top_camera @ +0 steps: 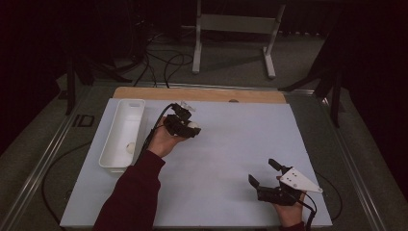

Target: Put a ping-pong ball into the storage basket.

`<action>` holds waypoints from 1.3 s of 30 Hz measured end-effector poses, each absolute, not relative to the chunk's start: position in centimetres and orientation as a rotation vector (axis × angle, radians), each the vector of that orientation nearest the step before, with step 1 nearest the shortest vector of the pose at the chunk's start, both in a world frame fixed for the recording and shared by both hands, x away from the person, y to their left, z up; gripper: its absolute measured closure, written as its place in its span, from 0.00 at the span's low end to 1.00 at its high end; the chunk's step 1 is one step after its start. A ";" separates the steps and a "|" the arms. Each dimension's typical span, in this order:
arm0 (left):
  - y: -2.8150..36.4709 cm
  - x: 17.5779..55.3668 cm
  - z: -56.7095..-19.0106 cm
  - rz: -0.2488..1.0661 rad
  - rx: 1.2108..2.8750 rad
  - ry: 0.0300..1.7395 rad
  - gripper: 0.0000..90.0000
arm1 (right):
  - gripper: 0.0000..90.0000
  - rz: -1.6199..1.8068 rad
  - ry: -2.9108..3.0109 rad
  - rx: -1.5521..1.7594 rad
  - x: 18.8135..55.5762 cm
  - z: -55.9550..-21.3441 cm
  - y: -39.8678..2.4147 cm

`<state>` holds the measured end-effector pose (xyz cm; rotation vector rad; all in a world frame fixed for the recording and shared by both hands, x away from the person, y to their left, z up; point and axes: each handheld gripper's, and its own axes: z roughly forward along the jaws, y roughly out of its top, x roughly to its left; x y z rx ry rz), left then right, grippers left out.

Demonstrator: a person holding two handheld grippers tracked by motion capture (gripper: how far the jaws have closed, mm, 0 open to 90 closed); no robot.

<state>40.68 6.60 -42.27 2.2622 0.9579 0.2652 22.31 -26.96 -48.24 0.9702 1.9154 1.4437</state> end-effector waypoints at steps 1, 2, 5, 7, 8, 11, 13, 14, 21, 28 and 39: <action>6.6 40.6 -42.2 0.263 2.258 0.958 0.57 | 0.09 1.444 1.915 0.970 22.3 -48.2 -27.0; 6.6 40.5 -42.1 0.263 2.259 0.955 0.57 | 0.09 1.444 1.915 0.970 22.3 -48.2 -27.0; 6.7 40.4 -41.8 0.267 2.259 0.949 0.57 | 0.09 1.444 1.916 0.969 22.3 -48.2 -26.9; 6.8 40.3 -41.7 0.269 2.264 0.946 0.57 | 0.09 1.444 1.915 0.969 22.3 -48.2 -26.9; 6.9 40.3 -41.7 0.268 2.263 0.948 0.57 | 0.09 1.444 1.915 0.970 22.3 -48.2 -26.9; 7.1 40.2 -41.5 0.270 2.263 0.951 0.57 | 0.09 1.444 1.915 0.969 22.3 -48.2 -27.0; 7.1 40.1 -41.4 0.272 2.264 0.946 0.57 | 0.09 1.445 1.915 0.968 22.3 -48.2 -26.9; 7.2 40.1 -41.3 0.273 2.265 0.942 0.57 | 0.09 1.443 1.916 0.968 22.3 -48.2 -26.9; 7.4 39.9 -41.1 0.282 2.264 0.940 0.57 | 0.09 1.444 1.917 0.970 22.3 -48.2 -26.9; 7.7 39.7 -40.8 0.285 2.267 0.927 0.57 | 0.09 1.444 1.916 0.968 22.3 -48.2 -26.9; 8.2 39.3 -40.4 0.277 2.274 0.889 0.57 | 0.09 1.445 1.916 0.969 22.3 -48.2 -26.9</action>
